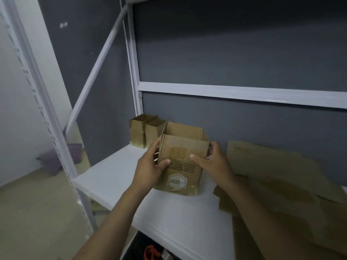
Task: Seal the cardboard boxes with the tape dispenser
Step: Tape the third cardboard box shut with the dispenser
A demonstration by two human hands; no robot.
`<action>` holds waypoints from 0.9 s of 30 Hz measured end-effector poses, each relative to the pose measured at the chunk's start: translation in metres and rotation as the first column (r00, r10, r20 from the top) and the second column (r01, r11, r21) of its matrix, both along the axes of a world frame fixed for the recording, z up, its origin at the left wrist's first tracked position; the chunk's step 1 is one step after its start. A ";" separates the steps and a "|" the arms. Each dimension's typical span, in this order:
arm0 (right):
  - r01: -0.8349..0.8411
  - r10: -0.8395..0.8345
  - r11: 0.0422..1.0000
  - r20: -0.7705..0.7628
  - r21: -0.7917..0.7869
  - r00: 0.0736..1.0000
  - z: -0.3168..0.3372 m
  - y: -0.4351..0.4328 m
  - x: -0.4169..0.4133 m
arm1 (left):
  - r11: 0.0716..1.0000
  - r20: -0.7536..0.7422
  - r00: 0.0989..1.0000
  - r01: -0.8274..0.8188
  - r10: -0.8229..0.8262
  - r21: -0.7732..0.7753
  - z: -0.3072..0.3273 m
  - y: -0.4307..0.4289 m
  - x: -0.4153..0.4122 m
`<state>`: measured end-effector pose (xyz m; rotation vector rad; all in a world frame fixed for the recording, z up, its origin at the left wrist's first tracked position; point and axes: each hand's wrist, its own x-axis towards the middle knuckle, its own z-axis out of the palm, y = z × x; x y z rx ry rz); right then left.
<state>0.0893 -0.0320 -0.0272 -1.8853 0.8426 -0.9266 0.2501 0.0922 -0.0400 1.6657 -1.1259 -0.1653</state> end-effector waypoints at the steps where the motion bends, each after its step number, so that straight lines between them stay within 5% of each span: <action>1: 0.001 -0.001 1.000 -0.008 0.015 1.000 -0.003 -0.011 0.013 | 1.000 -0.005 1.000 0.005 -0.005 0.020 -0.001 -0.010 0.013; 10: 0.044 -0.064 0.995 -0.235 -0.092 0.970 -0.035 -0.087 0.113 | 0.981 0.052 0.992 0.101 -0.111 0.168 -0.040 -0.096 0.122; 15: 0.008 -0.040 0.991 -0.238 -0.135 0.970 -0.050 -0.108 0.154 | 0.967 0.111 0.977 0.157 -0.181 0.199 -0.056 -0.141 0.176; 19: 0.058 -0.232 0.918 -0.415 -0.391 0.880 -0.052 -0.118 0.181 | 0.953 0.093 0.968 0.211 -0.235 0.218 -0.059 -0.173 0.211; 21: 0.053 -0.357 0.843 -0.483 -0.535 0.799 -0.052 -0.123 0.194 | 0.920 0.229 0.918 0.249 -0.324 0.303 -0.058 -0.193 0.235; 24: 0.085 -0.403 0.833 -0.494 -0.546 0.770 -0.054 -0.133 0.212 | 0.956 0.652 0.732 -0.004 -0.197 0.293 -0.051 -0.217 0.276; 27: 0.135 -0.414 0.858 -0.510 -0.496 0.754 -0.054 -0.142 0.231 | 0.948 0.745 0.656 -0.150 -0.118 0.282 -0.037 -0.220 0.305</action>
